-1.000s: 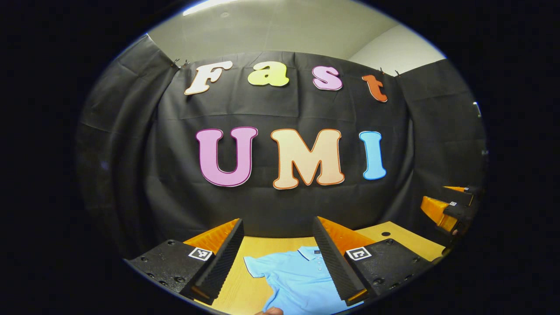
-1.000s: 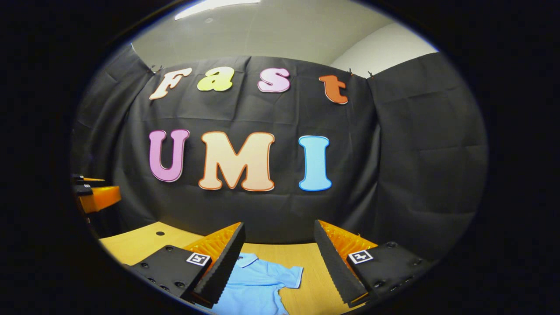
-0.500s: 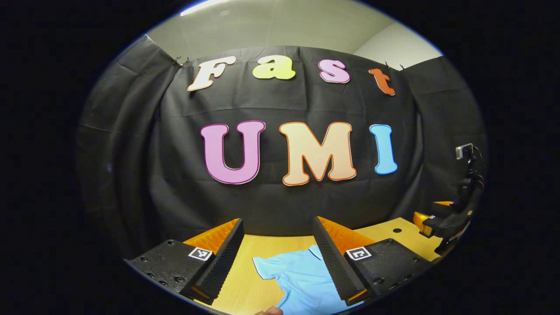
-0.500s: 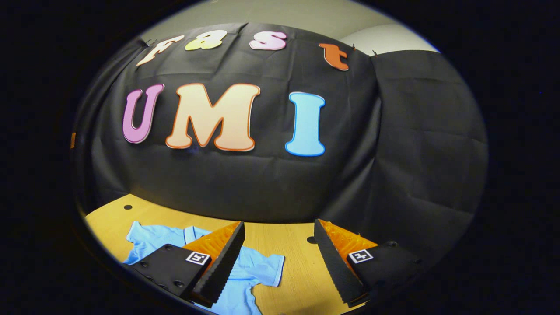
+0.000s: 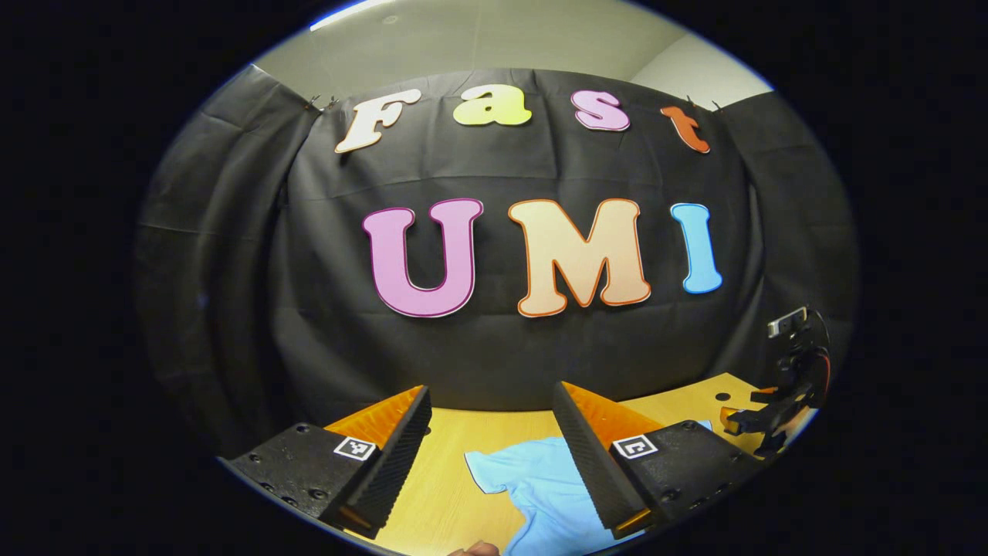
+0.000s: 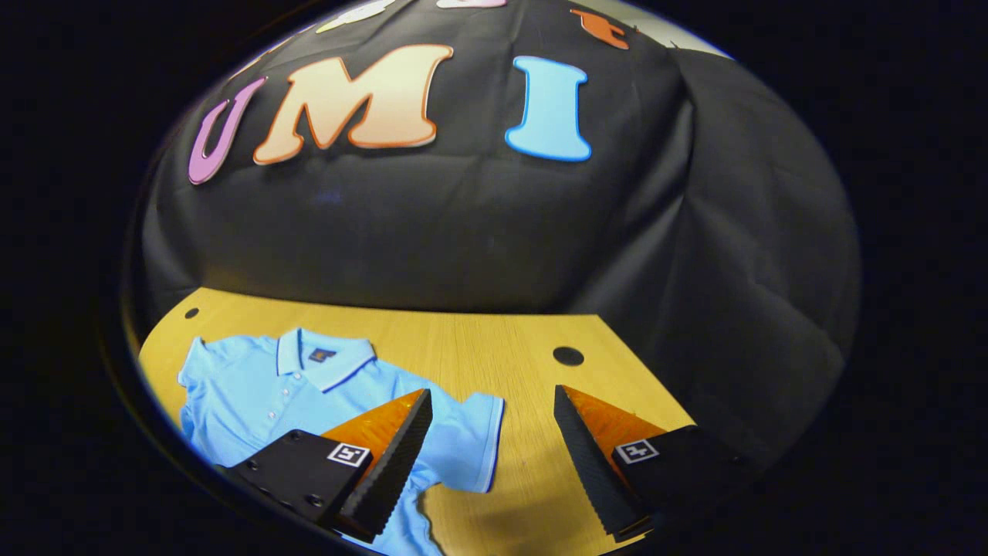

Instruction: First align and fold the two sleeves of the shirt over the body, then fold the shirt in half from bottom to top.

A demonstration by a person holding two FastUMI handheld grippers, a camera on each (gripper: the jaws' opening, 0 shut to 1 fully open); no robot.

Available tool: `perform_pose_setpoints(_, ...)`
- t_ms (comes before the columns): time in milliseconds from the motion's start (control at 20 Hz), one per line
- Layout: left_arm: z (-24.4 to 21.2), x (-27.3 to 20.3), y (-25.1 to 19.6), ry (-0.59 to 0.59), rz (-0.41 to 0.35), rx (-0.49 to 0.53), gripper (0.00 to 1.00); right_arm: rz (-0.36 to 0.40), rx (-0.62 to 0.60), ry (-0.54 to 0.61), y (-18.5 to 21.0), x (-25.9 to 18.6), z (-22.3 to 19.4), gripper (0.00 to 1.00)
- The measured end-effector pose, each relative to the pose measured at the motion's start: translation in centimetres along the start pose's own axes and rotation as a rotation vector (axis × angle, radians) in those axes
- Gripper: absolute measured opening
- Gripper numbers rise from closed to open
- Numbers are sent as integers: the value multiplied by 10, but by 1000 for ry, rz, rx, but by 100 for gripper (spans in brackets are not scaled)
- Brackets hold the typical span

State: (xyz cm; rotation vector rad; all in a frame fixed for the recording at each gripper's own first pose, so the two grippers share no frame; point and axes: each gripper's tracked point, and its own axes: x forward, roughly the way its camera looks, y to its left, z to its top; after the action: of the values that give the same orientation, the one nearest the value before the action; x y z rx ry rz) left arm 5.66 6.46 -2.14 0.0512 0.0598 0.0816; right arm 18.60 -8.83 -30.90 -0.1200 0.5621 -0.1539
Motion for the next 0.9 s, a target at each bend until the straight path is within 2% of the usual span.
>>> perform_pose_setpoints(200, -9, 6, 12, 26, 30, 0, 95, -20, 20, 96, -6, 31, -34, 100)
perform_pose_setpoints(650, -19, 20, 14, 53, 45, 8, 95, -6, 79, 297, 2, 50, -92, 99)
perform_pose_setpoints(750, -19, 20, 12, 51, 38, 8, 97, 18, 113, 311, 9, 52, -96, 95)
perform_pose_setpoints(900, -21, 23, 9, 59, 31, 1, 95, 45, 154, 321, 13, 57, -94, 75)
